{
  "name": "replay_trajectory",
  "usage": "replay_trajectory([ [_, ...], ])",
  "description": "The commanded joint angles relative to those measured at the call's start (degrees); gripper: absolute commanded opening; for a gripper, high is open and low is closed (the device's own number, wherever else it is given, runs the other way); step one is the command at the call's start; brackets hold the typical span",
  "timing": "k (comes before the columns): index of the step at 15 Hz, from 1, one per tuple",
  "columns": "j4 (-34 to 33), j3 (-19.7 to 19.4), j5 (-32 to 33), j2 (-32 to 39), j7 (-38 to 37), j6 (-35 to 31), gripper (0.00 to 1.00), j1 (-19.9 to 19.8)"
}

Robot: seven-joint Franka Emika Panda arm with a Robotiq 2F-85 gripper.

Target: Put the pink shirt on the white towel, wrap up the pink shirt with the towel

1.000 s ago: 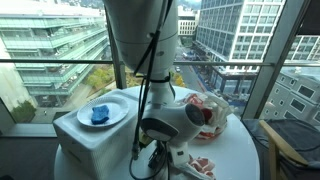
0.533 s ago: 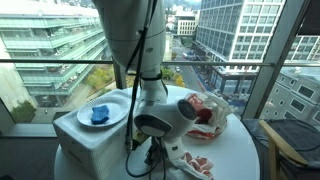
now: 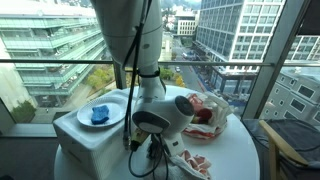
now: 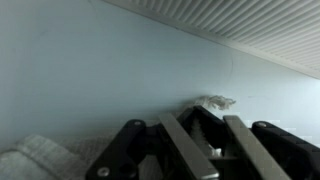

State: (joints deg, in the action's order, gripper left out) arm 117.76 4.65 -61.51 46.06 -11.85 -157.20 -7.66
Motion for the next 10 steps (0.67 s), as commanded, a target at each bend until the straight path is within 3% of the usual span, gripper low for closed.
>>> replay_trajectory([
  [1,4.8,1.7,-2.1,-6.6,6.5,-5.1,0.08,-0.7],
  [5,11.2,2.2,-3.8,-14.1,11.1,-11.0,0.07,-1.9],
  [10,21.1,-1.1,-1.8,-22.3,8.0,-13.4,0.07,-1.2],
])
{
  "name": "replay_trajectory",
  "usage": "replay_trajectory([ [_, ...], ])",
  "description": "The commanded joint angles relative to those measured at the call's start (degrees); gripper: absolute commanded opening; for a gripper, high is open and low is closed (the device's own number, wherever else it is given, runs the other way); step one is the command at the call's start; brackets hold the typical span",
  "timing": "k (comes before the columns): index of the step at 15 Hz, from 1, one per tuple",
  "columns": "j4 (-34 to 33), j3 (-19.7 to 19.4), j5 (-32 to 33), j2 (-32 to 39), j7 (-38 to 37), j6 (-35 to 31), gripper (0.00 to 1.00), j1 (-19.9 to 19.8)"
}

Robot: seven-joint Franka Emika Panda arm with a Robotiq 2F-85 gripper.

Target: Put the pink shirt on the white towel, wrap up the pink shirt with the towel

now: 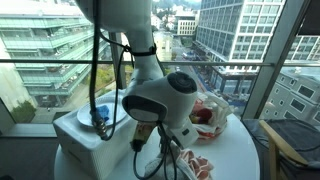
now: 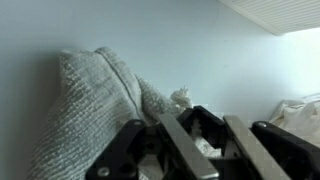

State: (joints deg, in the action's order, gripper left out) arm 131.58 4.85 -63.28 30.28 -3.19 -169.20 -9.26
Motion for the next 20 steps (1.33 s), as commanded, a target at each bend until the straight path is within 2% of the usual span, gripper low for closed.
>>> replay_trajectory([
  [1,9.6,-2.4,0.6,-8.2,-1.6,-2.2,0.07,1.0],
  [4,15.1,-5.3,1.5,-11.7,-3.7,-6.6,0.08,2.7],
  [6,17.3,-7.8,1.8,-12.0,-4.6,-12.9,0.06,3.9],
  [10,15.5,-11.0,1.1,-6.9,-2.7,-20.7,0.05,3.4],
  [15,9.1,-10.9,1.3,2.1,-2.6,-18.8,0.05,-0.1],
  [20,2.1,-7.6,1.4,9.9,-1.8,-18.3,0.05,-5.2],
])
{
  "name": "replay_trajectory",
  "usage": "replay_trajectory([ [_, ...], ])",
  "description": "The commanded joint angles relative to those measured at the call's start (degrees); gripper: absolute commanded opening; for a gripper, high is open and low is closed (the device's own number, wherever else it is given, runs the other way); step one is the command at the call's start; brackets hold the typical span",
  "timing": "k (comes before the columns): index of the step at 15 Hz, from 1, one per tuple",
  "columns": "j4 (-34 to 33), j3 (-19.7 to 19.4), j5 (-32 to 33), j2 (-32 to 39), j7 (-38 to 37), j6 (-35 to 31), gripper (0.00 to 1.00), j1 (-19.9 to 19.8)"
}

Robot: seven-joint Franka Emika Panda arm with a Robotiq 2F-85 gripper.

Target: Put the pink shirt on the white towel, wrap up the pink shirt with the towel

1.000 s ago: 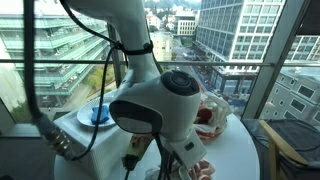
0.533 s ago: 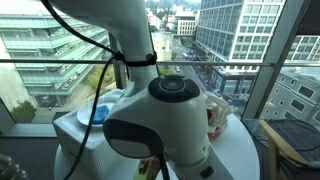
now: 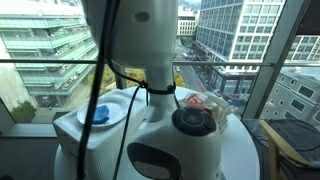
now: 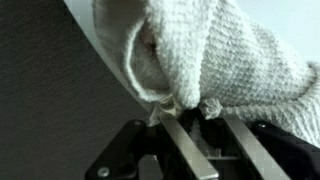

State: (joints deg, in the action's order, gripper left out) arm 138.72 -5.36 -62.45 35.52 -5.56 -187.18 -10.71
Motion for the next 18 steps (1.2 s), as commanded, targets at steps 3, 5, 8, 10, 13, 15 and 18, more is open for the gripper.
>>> replay_trajectory([
  [3,-10.2,12.3,1.2,5.6,3.7,-0.8,0.05,-12.8],
  [5,-13.4,19.2,1.8,7.0,6.2,-1.9,0.05,-18.4],
  [8,-17.1,27.8,2.2,9.6,8.8,-0.7,0.05,-25.1],
  [10,-17.4,31.7,2.2,10.7,9.9,1.6,0.05,-28.1],
  [13,-15.2,31.8,2.4,11.6,10.3,6.4,0.05,-28.1],
  [15,-14.4,31.0,2.4,11.9,10.5,7.4,0.05,-27.1],
  [18,-12.7,29.5,2.6,10.4,10.0,5.8,0.35,-24.5],
])
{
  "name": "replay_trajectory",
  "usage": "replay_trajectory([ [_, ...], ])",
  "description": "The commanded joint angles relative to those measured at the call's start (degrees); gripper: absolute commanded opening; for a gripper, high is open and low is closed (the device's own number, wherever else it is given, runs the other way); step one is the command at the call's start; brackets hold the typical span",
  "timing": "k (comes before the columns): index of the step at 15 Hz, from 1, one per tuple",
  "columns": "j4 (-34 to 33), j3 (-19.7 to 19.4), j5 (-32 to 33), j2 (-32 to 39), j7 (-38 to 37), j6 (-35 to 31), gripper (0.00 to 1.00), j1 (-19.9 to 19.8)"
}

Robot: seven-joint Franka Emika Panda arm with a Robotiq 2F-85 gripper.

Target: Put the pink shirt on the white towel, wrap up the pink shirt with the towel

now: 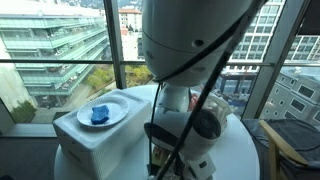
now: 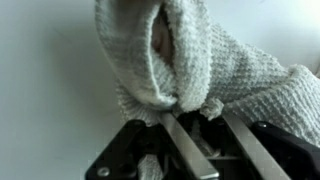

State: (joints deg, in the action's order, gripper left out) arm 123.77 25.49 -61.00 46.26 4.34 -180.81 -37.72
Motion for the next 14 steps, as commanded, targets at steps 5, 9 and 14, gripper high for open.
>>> replay_trajectory([
  [5,11.7,-12.0,-0.9,-9.4,-5.0,-7.6,0.66,17.7],
  [9,21.6,-22.4,-0.8,-15.8,-10.2,-13.7,0.95,33.5],
  [14,25.8,-34.2,-10.5,-19.5,0.9,-18.8,1.00,52.0],
])
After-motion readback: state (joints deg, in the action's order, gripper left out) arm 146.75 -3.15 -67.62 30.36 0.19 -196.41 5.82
